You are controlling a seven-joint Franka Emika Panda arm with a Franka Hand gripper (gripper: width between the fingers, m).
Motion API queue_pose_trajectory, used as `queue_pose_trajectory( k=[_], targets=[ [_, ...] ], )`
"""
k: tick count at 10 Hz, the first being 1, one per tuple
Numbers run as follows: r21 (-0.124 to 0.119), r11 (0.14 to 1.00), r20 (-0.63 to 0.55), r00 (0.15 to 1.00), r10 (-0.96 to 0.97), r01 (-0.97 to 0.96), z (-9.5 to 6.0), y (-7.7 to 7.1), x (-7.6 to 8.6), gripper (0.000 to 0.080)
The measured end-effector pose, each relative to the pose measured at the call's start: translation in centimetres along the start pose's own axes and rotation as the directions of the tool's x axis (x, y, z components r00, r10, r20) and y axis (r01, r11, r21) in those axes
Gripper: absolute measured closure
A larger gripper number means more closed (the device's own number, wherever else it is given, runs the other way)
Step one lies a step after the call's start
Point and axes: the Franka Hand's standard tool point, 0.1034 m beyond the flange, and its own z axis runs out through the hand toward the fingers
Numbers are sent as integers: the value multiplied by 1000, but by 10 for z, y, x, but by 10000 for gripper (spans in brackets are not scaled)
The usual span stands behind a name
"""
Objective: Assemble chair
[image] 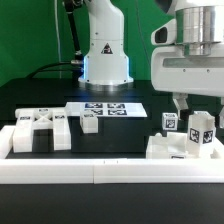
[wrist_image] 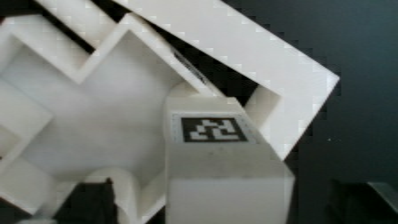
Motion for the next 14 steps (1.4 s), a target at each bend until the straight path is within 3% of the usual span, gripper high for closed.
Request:
queue_pose_trajectory(
  k=[1, 3, 8, 11, 14],
  targets=[
    [-1, 987, -3, 987, -160, 160, 0, 0, 0, 162],
    [-1, 923, -4, 923, -385, 385, 0, -1, 0, 153],
    [-1, 657, -6, 657, -754, 754, 1, -1, -1, 151],
    [-4, 496, -5, 496, -868, 868, 1, 0, 2, 151],
    [-3, 500, -5, 500, -866, 866, 1, 0, 2, 178]
  ],
)
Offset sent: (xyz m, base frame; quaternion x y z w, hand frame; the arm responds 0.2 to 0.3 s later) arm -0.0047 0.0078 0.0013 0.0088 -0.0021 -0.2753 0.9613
